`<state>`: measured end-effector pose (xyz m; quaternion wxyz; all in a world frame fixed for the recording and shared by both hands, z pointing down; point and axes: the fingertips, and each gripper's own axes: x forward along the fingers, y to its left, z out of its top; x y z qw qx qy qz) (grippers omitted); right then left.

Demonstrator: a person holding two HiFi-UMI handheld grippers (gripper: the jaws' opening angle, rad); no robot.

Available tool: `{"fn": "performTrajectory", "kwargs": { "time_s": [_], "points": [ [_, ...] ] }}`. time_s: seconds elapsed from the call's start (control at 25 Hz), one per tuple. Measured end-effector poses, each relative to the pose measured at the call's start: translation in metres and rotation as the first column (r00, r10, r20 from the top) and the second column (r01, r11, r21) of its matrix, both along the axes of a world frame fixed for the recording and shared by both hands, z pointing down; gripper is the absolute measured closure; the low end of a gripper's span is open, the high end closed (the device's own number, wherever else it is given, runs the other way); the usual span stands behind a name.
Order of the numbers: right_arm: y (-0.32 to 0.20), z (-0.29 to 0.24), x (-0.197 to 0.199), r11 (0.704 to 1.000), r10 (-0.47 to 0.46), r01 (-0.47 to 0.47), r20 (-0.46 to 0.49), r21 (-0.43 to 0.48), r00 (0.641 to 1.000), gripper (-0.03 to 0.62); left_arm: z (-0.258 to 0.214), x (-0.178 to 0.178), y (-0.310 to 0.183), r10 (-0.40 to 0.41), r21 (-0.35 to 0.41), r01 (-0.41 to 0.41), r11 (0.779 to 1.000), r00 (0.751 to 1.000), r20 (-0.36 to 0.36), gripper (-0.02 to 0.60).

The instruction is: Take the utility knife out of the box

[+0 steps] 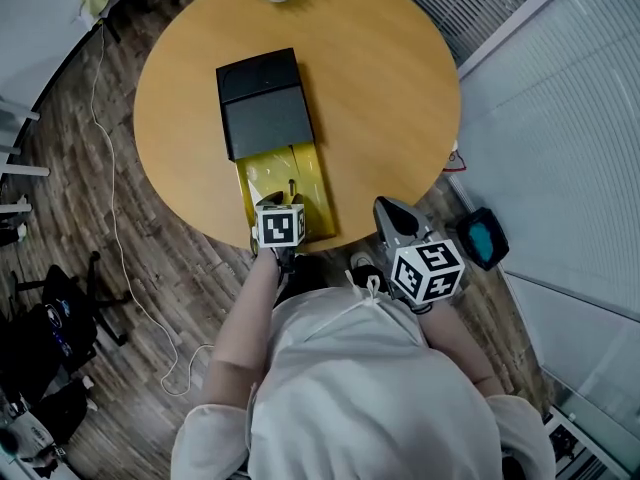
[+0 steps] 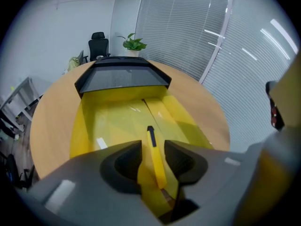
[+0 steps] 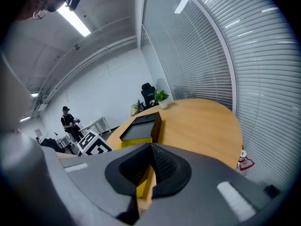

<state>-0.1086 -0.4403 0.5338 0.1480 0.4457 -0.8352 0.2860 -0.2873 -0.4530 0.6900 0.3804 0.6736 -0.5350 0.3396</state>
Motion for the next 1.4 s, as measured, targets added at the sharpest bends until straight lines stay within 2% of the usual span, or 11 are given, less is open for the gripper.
{"fn": "performTrajectory", "kwargs": {
  "time_s": [0.12,0.2,0.52,0.64,0.8,0.88,1.0,1.12,1.2,1.28,1.4],
  "points": [
    [-0.003,0.001,0.005,1.000,0.007,-0.007,-0.006,0.001,1.000,0.595,0.008,0.002,-0.003,0.007,-0.013,-0.007,1.000,1.000,0.012,0.443],
    [-0.003,0.001,0.009,1.000,0.011,-0.011,-0.007,-0.002,1.000,0.595,0.009,-0.001,-0.003,0.027,-0.006,-0.027,1.000,0.998,0.055,0.509],
    [-0.006,-0.001,0.018,0.999,0.032,-0.032,-0.007,-0.006,0.999,0.595,0.009,-0.002,-0.003,0.079,-0.012,-0.078,0.997,0.994,0.074,0.517],
    [-0.002,-0.003,0.014,1.000,0.012,-0.012,-0.008,-0.002,1.000,0.595,0.006,-0.002,-0.004,0.083,-0.012,-0.082,0.997,0.996,0.040,0.518],
    [0.002,-0.007,0.010,1.000,-0.009,0.009,-0.007,0.007,1.000,0.595,-0.002,0.001,0.006,0.045,-0.017,-0.046,0.999,0.997,-0.065,0.518],
    [0.002,-0.008,0.010,1.000,-0.014,0.014,-0.005,0.010,1.000,0.595,-0.017,0.001,0.008,0.037,0.027,-0.035,0.999,0.996,-0.087,0.518],
    [0.003,-0.008,0.004,1.000,-0.027,0.027,-0.002,0.010,1.000,0.595,-0.052,-0.002,0.005,0.021,0.134,-0.006,0.991,0.993,-0.112,0.518],
    [0.003,-0.010,-0.007,0.998,-0.055,0.055,-0.001,0.020,0.998,0.595,-0.097,-0.008,0.000,-0.005,0.267,0.043,0.963,0.990,-0.143,0.518],
    [0.004,-0.014,-0.016,0.996,-0.081,0.081,-0.002,0.029,0.997,0.595,-0.133,-0.012,-0.002,-0.014,0.363,0.070,0.929,0.988,-0.154,0.518],
    [0.004,-0.019,-0.026,0.993,-0.109,0.109,-0.004,0.046,0.994,0.595,-0.175,-0.015,-0.002,-0.013,0.469,0.089,0.879,0.987,-0.163,0.518],
    [-0.003,-0.033,-0.038,0.986,-0.135,0.136,-0.013,0.096,0.991,0.595,-0.243,-0.019,-0.001,-0.003,0.628,0.098,0.772,0.989,-0.150,0.518]
  ]
}}
